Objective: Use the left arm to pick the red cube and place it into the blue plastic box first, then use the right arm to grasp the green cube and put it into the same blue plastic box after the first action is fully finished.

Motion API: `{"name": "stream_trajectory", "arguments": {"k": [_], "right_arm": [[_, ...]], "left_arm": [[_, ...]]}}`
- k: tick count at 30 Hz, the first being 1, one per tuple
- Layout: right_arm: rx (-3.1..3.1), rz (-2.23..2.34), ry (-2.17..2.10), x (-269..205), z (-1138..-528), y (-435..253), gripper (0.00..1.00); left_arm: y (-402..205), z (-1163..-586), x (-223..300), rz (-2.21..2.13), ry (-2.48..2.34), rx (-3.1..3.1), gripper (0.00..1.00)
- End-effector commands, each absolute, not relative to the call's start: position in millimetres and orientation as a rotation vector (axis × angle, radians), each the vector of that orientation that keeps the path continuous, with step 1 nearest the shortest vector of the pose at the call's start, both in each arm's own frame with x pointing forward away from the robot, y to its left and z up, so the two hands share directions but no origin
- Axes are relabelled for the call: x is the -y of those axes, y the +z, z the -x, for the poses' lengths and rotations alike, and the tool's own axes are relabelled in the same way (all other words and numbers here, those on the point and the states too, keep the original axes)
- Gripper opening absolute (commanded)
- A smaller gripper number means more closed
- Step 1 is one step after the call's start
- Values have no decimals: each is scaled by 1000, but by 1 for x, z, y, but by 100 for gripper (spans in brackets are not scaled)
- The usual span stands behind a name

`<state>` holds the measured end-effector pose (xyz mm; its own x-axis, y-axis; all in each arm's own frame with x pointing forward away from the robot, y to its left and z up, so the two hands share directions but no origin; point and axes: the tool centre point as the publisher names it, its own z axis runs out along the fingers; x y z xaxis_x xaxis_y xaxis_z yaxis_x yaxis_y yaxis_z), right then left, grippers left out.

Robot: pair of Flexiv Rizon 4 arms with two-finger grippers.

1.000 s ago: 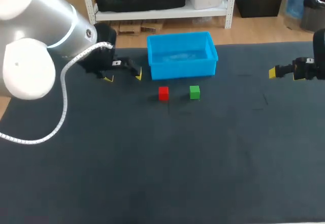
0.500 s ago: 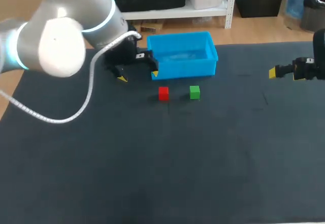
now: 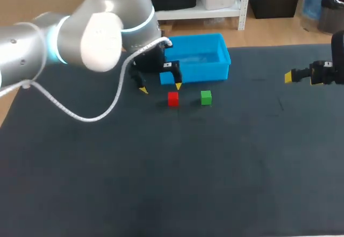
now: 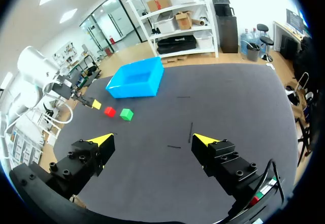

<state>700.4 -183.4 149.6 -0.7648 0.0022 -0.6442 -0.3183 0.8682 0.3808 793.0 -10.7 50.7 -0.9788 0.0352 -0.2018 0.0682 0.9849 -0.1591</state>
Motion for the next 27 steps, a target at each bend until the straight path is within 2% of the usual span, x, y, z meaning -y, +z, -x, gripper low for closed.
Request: {"name": "stream_trajectory", "arguments": {"k": [1, 27], "right_arm": [[-2372, 230, 634, 184, -700, 149, 100], [-2372, 230, 634, 184, -700, 149, 100]], "left_arm": [[43, -802, 20, -78, -204, -2980, 100], [5, -810, 27, -64, -120, -3007, 100]]}}
